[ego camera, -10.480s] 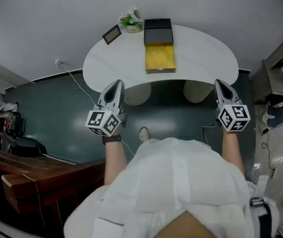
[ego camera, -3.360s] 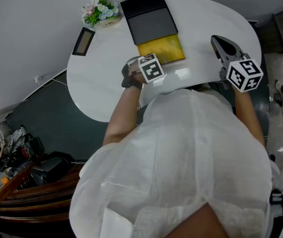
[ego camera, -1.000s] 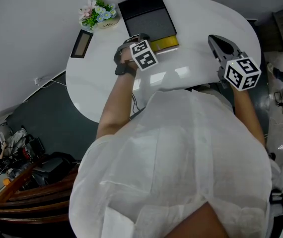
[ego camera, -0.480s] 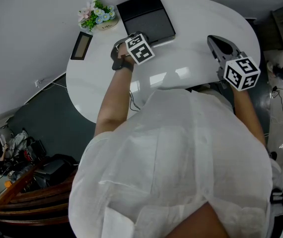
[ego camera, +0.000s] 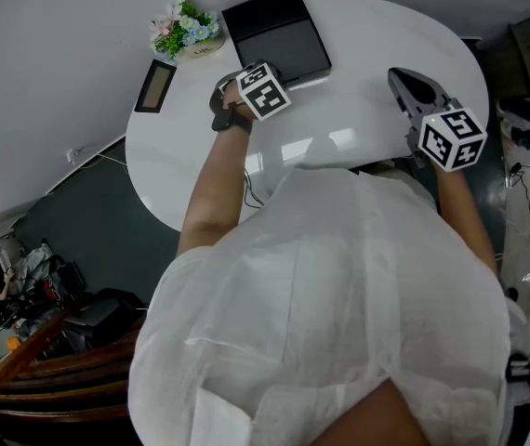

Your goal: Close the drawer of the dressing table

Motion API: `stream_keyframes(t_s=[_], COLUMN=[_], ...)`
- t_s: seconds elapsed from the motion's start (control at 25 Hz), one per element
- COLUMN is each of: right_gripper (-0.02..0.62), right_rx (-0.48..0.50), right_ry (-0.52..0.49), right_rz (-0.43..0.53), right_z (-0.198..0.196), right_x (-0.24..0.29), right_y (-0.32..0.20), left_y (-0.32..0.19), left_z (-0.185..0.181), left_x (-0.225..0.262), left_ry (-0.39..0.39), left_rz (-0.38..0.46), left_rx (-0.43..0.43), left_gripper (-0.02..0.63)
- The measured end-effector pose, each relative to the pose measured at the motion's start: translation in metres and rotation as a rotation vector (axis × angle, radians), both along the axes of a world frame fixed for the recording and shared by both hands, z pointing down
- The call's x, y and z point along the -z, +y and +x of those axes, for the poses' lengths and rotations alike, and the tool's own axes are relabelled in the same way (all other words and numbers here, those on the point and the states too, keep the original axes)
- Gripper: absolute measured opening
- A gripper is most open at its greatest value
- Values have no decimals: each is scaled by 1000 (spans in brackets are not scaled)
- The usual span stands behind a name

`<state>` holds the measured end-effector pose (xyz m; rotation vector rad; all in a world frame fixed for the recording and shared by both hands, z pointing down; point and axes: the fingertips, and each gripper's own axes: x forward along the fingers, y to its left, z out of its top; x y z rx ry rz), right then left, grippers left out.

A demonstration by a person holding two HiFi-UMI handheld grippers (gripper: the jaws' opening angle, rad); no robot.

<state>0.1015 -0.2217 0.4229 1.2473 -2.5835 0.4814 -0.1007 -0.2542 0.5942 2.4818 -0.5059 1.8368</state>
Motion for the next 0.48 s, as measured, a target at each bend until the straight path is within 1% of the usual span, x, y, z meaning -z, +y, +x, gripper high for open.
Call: stream_keyframes(t_s=[0.48], right_gripper=[11], right_rx=[13], right_ry=[2], right_rz=[6], right_z=[-7], right_x=[0], right_y=[0], left_y=[-2], left_z=[0], left_x=[-2], left_ry=[28], left_rz=[23], left_rx=[13], left_gripper=[120])
